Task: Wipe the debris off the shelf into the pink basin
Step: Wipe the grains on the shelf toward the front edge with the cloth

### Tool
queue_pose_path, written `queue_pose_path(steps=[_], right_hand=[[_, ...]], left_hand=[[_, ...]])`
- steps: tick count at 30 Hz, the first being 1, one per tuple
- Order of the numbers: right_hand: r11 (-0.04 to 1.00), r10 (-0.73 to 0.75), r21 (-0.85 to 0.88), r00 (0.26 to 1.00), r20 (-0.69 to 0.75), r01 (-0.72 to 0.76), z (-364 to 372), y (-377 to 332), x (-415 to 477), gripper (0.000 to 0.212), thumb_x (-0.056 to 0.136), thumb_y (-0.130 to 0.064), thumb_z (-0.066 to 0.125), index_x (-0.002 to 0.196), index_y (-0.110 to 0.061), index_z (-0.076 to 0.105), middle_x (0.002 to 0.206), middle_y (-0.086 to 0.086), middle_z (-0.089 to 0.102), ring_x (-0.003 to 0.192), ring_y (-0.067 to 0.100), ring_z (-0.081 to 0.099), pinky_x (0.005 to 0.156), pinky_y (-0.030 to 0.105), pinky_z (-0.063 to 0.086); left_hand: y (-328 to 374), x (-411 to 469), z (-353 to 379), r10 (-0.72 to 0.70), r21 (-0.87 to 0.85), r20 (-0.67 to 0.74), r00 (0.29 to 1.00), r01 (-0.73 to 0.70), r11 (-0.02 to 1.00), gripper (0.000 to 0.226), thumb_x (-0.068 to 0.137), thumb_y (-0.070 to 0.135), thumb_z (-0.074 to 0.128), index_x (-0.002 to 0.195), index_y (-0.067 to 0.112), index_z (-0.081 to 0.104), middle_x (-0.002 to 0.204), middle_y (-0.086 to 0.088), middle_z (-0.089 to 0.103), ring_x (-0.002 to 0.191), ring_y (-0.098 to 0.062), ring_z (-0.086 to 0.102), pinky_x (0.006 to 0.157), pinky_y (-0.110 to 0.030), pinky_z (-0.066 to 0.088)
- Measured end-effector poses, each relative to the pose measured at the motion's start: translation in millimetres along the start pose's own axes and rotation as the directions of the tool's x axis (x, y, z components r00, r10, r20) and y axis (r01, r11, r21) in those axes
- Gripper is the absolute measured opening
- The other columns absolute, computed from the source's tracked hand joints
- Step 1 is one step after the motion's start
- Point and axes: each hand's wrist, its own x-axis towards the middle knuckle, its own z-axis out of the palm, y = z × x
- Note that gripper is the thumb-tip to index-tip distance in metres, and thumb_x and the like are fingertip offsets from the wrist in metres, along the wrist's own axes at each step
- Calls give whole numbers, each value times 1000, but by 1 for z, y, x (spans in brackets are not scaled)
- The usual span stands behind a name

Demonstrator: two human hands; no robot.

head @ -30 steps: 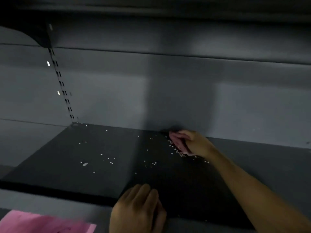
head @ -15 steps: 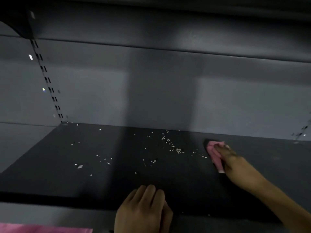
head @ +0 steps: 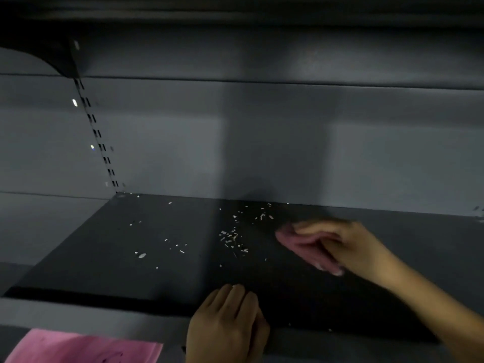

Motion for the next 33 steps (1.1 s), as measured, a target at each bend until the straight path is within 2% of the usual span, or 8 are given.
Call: queue_pose_path(steps=[3, 5, 8, 14, 18, 22, 28, 33], right_hand=[[996, 3, 87, 990, 140, -15, -23, 16, -39, 50, 73, 26, 54, 72, -19, 75, 91, -12, 74, 94, 9, 68, 85, 21, 53], [990, -55, 135, 979, 198, 29, -23, 20, -57, 22, 81, 0, 62, 74, -15, 75, 90, -6, 74, 91, 18, 68, 82, 34, 55], [983, -174, 119, 932, 319, 143, -11, 11, -62, 10, 84, -19, 63, 84, -19, 73, 96, -7, 72, 99, 16, 64, 86, 33, 51], [965, -249, 40, 866, 434, 258, 24, -13, -27, 30, 74, 7, 64, 91, -16, 73, 101, -5, 72, 103, 7, 58, 93, 26, 45], [923, -358, -29, 883, 304, 385, 50, -31, -13, 30, 77, 12, 59, 91, -11, 74, 103, -1, 72, 103, 11, 60, 93, 27, 46], [933, -356, -6, 926, 125, 360, 14, -25, -9, 25, 76, 10, 64, 85, -11, 75, 96, -2, 73, 97, 10, 63, 86, 30, 51], [952, -295, 18, 893, 340, 307, 20, -9, -49, 45, 70, 7, 61, 100, -24, 72, 108, -14, 70, 109, -1, 57, 91, 16, 47], [910, -391, 42, 819, 421, 413, 50, -26, -17, 31, 82, 2, 60, 106, -15, 69, 116, -3, 68, 118, 1, 52, 102, 19, 40]], left_hand=[[0, -1, 1, -1, 8, -11, 1000, 1, 1000, 21, 71, 16, 52, 50, 12, 50, 53, -4, 44, 46, -22, 41, 47, -29, 38], [0, -2, 1, 7, 13, -7, 1000, -6, 1000, 21, 73, 16, 51, 52, 11, 51, 54, -4, 45, 47, -22, 41, 48, -28, 38], [1, -3, 1, 16, 4, -9, 1000, -16, 1000, 22, 75, 16, 50, 53, 12, 47, 55, -3, 43, 49, -20, 38, 49, -28, 35], [0, -5, 2, 24, -15, -19, 1000, -24, 1000, 23, 77, 15, 49, 55, 12, 46, 57, -5, 44, 53, -21, 38, 50, -30, 37], [0, -5, -1, 38, -24, -10, 999, -38, 999, 20, 74, 15, 51, 54, 11, 46, 57, -5, 45, 53, -21, 38, 49, -31, 37], [-3, -3, 0, 62, -55, -36, 997, -64, 996, 24, 76, 13, 49, 53, 10, 46, 56, -6, 42, 52, -24, 37, 50, -32, 35], [-1, -4, 1, 64, -70, -64, 996, -68, 995, 23, 72, 11, 50, 50, 9, 44, 53, -6, 40, 49, -23, 34, 48, -31, 33], [-2, -5, 0, 88, -46, -53, 995, -91, 995, 26, 77, 15, 49, 52, 9, 47, 54, -8, 42, 49, -25, 37, 47, -31, 35]])
